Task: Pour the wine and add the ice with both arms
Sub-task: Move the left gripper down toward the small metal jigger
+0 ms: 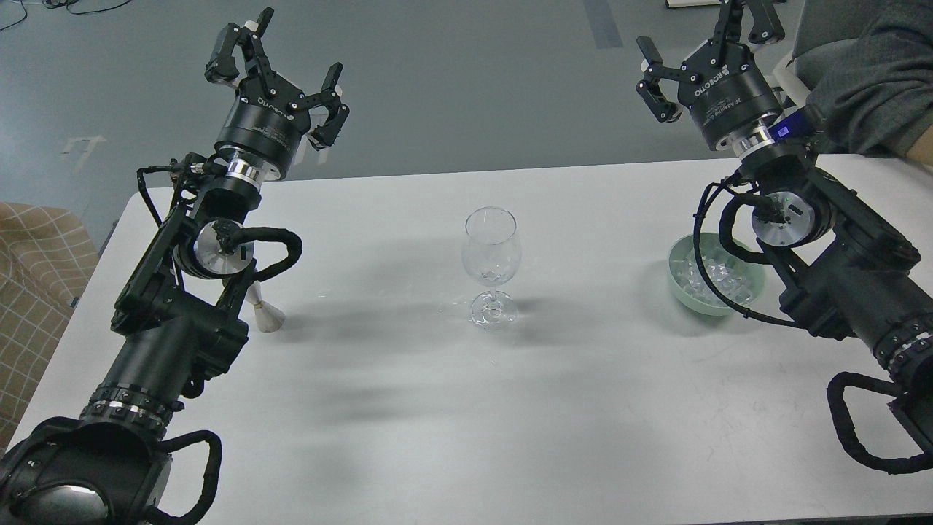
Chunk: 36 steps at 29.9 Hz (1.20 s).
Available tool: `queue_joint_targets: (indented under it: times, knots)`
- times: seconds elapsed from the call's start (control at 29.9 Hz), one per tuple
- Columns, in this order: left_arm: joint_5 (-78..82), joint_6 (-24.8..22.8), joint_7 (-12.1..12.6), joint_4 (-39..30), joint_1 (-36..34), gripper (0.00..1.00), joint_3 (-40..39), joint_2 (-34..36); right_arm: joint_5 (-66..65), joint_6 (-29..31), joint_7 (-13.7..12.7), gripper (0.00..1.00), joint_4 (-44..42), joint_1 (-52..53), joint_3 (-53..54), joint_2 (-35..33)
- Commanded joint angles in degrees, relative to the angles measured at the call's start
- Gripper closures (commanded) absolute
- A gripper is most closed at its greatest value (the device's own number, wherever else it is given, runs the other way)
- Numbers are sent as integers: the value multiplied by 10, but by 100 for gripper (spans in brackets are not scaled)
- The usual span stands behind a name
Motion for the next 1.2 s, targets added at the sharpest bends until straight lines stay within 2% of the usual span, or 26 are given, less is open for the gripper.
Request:
queue_joint_targets:
  times: [0.0,0.17,0.3,0.47,0.67,0.77,0.84,0.87,0.9,0.97,1.07,1.1,1.17]
  knots:
    - [1,0,-29,-13,3,1,20,6,0,0,-3,0,0,0,-1,-1]
    - [23,2,-22,-40,3,1,62,16,0,0,-14,0,0,0,-1,-1]
    - [21,19,12,-55,7,1,62,20,0,0,-14,0,1,0,-1,0]
    - [15,22,13,-68,10,1,52,21,0,0,-14,0,1,0,0,-1]
    - [-44,32,19,-131,42,1,35,25,0,0,-14,0,2,0,0,-2]
    - [-74,57,20,-167,66,1,18,39,0,0,-14,0,2,0,0,-2]
    - [-91,73,32,-201,86,1,8,54,0,0,-14,0,2,0,-1,-3]
    - [-101,78,41,-213,96,1,5,59,0,0,-13,0,2,0,-1,-3]
    - [-123,87,62,-240,117,1,-3,69,0,0,-14,0,3,-1,-1,-3]
    - [-145,105,78,-281,152,1,-14,86,0,0,-14,0,3,-5,-1,-3]
    - [-156,118,84,-345,200,1,-30,120,-1,0,-14,0,3,-7,0,-2]
    - [-156,118,84,-346,200,1,-30,120,-1,0,-14,0,3,-7,0,-2]
    - [-181,133,104,-389,244,1,-45,134,-2,0,-14,0,3,-7,-1,0]
